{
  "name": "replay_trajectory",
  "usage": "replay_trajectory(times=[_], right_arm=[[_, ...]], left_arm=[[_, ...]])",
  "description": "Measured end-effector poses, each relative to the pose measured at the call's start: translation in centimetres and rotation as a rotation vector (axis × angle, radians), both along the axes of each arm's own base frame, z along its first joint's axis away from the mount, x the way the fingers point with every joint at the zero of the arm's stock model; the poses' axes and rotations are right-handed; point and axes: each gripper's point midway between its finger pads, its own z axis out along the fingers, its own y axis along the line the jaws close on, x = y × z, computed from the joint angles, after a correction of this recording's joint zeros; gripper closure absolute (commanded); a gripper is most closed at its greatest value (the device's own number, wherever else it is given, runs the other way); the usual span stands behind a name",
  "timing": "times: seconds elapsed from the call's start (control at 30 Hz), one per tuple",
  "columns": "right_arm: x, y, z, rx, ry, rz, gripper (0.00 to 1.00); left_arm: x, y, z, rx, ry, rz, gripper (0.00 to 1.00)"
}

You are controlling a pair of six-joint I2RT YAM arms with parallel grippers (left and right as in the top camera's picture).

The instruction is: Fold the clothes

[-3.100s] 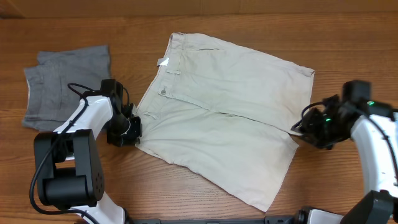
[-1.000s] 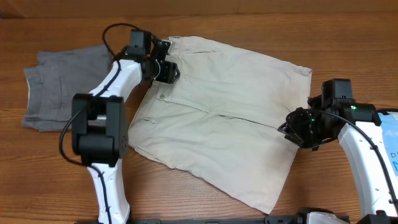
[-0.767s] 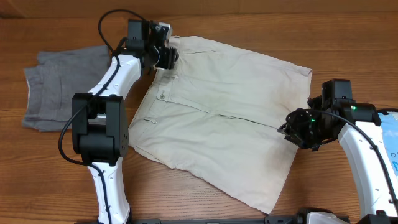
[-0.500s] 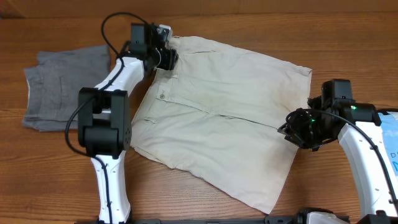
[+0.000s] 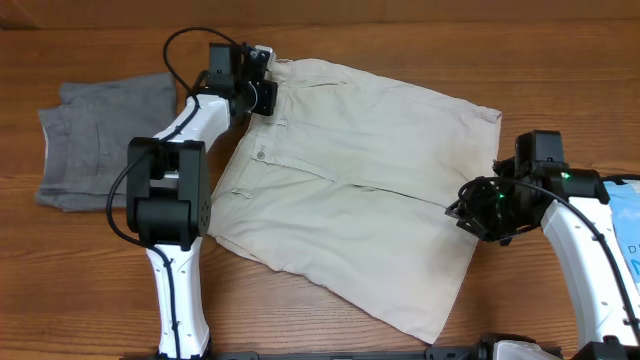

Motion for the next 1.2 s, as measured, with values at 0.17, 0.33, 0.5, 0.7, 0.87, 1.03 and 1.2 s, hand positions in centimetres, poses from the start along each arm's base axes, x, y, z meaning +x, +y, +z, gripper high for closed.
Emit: replay_trajectory(times=[0.17, 0.33, 0.5, 0.7, 0.87, 1.03, 1.2], right_arm=[[1.4, -0.3, -0.6, -0.016, -0.065, -0.005, 0.63], [2.7, -1.1, -0.7, -0.062, -0.115, -0.014, 0.62], [2.5, -2.3, -2.8, -0.128, -0.037, -0.036, 0.6], [1.2, -2.7, -7.8, -0.148, 0.129, -0.037, 0.72], [-0.9, -2.7, -11.3, -0.147, 0.256, -0.033, 0.83], [-0.8, -2.6, -11.6, -0.131, 0.247, -0.059, 0.96], [-1.2, -2.8, -11.6, -0.142, 0.279, -0.107, 0.96]], left_arm=[[-0.2, 1.7, 0.7, -0.039, 0.018, 0.01, 0.96], [0.2, 4.4, 2.9, -0.056, -0.01, 0.05, 0.96], [0.3, 6.4, 3.3, -0.09, -0.002, 0.088, 0.96], [-0.1, 7.2, 3.2, -0.129, 0.03, 0.108, 0.96], [-0.6, 7.2, 3.1, -0.151, 0.057, 0.107, 0.96], [-0.8, 8.1, 3.9, -0.138, 0.057, 0.129, 0.96], [-1.1, 11.2, 4.9, -0.045, 0.063, 0.227, 0.96]])
